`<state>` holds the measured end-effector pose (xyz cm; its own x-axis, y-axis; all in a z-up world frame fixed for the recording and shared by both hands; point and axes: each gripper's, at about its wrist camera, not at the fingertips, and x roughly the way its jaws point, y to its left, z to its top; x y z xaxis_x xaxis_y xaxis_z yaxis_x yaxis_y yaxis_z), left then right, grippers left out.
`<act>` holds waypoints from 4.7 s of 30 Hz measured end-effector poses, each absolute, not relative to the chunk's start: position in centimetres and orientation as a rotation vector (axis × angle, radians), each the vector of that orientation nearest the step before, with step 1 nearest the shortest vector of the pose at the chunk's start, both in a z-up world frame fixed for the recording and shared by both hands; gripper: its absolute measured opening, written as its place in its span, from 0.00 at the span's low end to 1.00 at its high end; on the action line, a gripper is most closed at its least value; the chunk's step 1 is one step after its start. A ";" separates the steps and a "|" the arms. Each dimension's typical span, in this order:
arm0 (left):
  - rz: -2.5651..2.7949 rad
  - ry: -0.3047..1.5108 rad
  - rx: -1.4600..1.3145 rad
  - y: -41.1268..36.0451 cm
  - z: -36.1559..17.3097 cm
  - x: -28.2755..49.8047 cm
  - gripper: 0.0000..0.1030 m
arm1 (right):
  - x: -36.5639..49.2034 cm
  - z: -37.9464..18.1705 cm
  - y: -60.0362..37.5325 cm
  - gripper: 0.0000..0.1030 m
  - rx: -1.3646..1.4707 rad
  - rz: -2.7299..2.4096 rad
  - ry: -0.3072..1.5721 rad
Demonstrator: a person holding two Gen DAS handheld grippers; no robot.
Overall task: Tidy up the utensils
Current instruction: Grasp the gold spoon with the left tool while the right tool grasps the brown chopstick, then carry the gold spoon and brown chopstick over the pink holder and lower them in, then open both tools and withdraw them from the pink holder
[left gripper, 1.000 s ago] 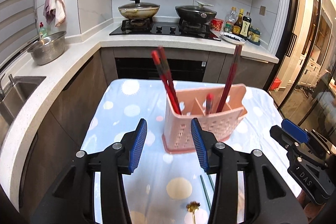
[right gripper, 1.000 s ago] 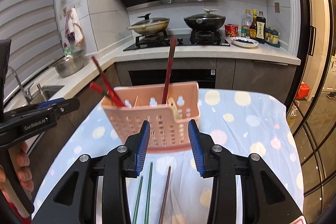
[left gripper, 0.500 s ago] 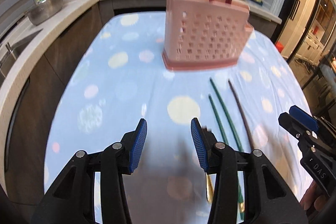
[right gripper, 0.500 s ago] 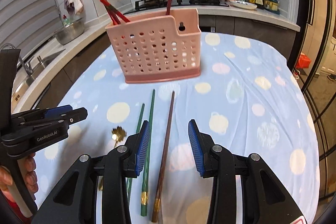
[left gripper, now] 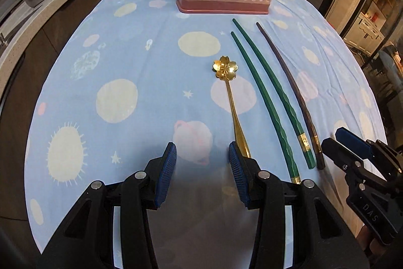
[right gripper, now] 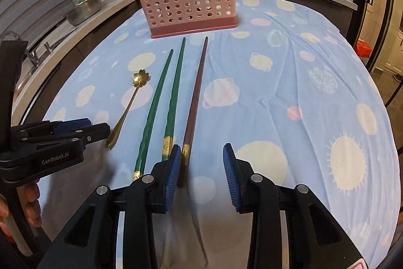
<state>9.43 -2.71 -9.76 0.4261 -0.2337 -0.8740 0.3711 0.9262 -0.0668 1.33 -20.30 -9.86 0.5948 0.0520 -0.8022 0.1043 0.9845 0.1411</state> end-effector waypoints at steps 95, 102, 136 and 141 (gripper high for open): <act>-0.495 0.470 0.084 -8.3 17.6 20.0 0.01 | 13.4 15.8 -29.7 0.07 0.239 -0.043 0.326; -0.458 0.459 0.090 -9.4 19.2 23.6 0.01 | 17.5 18.5 -29.6 0.07 0.234 -0.030 0.301; -0.358 0.636 0.076 -8.0 11.1 28.7 0.34 | 24.9 9.2 -25.2 0.29 0.202 0.001 0.517; -0.357 0.641 0.061 -7.2 11.0 28.3 0.34 | 24.0 9.0 -25.3 0.32 0.207 -0.005 0.516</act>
<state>28.33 -7.22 10.96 0.7428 -0.3073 -0.5948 0.3446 0.9372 -0.0539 24.03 -25.29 9.02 0.8702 0.0469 -0.4905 0.0570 0.9792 0.1948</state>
